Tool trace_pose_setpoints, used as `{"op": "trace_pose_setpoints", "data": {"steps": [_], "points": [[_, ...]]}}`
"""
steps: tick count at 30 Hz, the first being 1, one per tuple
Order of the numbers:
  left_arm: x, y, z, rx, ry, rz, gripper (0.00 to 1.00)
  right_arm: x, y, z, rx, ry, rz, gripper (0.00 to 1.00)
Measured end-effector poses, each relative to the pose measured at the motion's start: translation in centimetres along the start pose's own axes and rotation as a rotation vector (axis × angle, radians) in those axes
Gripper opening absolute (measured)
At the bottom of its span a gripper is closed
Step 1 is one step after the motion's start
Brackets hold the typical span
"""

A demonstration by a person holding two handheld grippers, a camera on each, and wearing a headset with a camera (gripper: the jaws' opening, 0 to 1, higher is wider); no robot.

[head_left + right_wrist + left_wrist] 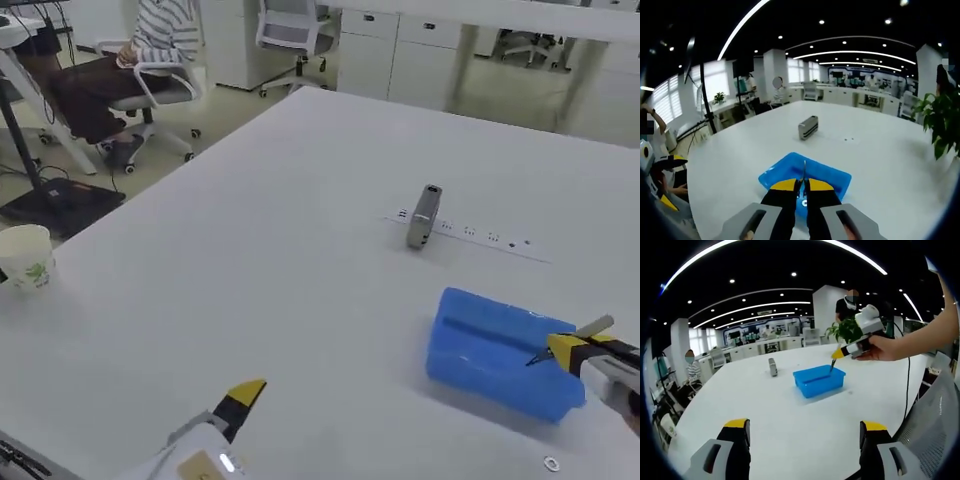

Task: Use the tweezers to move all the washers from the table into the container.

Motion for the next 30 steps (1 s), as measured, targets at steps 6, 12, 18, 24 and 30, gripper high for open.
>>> {"op": "trace_pose_setpoints", "data": {"steps": [6,12,18,24,30], "points": [[-0.1,0.1,0.1,0.012,0.006,-0.003,0.92,-1.1,-0.6,2.0,0.011,-0.006,-0.023,0.03],[0.0,0.2,0.1,0.019,-0.007,0.004,0.93,-1.0,-1.5,3.5,0.006,-0.042,-0.044,0.03],[0.0,0.3,0.1,0.030,-0.013,0.016,0.95,-1.1,-3.2,4.7,-0.019,-0.064,-0.077,0.03],[0.0,0.3,0.1,0.029,-0.013,0.009,0.95,-1.3,-4.7,4.7,-0.075,-0.061,-0.071,0.03],[0.1,0.3,0.0,0.023,-0.018,0.006,0.94,-1.4,-6.4,3.9,-0.123,-0.055,-0.076,0.03]]}}
Point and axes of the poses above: the centre of the closed fingertips' face, and the gripper's own axes: z roughly backward along the fingers, x roughly to its right, y roughly out of its top, the point moved 8 cm from there along z, roughly backward along the fingers, and after that the axes turned 8 degrees about z, right-handed, at the moved point
